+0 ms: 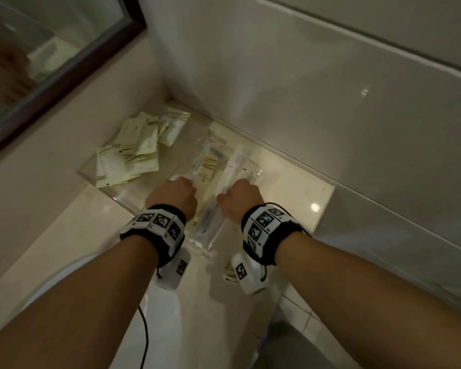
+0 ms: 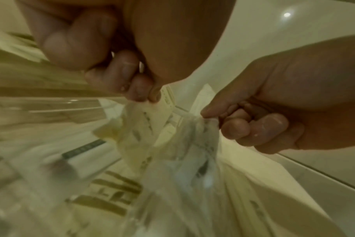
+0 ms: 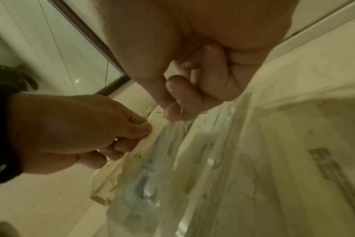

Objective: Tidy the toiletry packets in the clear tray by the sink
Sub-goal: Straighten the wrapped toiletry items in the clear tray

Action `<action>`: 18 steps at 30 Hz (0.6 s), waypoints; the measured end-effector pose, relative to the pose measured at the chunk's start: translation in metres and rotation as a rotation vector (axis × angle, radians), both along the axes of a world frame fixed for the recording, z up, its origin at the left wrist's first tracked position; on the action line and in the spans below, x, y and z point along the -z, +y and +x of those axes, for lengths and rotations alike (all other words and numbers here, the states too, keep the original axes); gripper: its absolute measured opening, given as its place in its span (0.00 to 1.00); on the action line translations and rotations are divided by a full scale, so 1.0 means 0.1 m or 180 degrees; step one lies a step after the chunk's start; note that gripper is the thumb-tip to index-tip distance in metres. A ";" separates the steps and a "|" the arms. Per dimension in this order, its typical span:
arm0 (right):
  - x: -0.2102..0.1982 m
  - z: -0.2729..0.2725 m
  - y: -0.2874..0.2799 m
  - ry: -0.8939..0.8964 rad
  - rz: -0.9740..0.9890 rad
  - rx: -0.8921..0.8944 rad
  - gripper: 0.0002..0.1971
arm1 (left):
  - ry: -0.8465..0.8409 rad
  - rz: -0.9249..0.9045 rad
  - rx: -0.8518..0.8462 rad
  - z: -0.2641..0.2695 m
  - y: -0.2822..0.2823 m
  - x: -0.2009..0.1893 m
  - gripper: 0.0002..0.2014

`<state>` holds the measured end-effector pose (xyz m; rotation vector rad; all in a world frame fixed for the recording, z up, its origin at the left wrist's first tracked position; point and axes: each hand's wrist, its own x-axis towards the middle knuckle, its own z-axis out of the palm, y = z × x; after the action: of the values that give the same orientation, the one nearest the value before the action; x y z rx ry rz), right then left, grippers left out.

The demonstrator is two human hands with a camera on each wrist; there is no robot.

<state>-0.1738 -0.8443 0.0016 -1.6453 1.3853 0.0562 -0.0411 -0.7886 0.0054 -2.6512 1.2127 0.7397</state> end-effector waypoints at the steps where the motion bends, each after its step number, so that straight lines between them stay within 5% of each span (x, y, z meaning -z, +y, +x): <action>1: 0.02 0.06 -0.02 0.0111 0.0053 -0.0048 0.12 | 0.0028 0.0073 -0.0005 0.04 -0.01 0.04 0.13; 9: 0.16 0.22 -0.11 0.0885 -0.0106 -0.0265 0.16 | 0.0037 0.0157 0.0208 0.06 -0.18 0.34 0.18; 18: 0.22 0.22 -0.07 0.1071 -0.0286 -0.0127 0.19 | -0.0075 -0.0031 0.0305 0.10 -0.13 0.47 0.20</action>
<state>-0.1517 -0.8515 -0.0199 -1.7972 1.6250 0.3104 -0.0306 -0.8021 -0.0414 -2.5808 1.3297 0.6869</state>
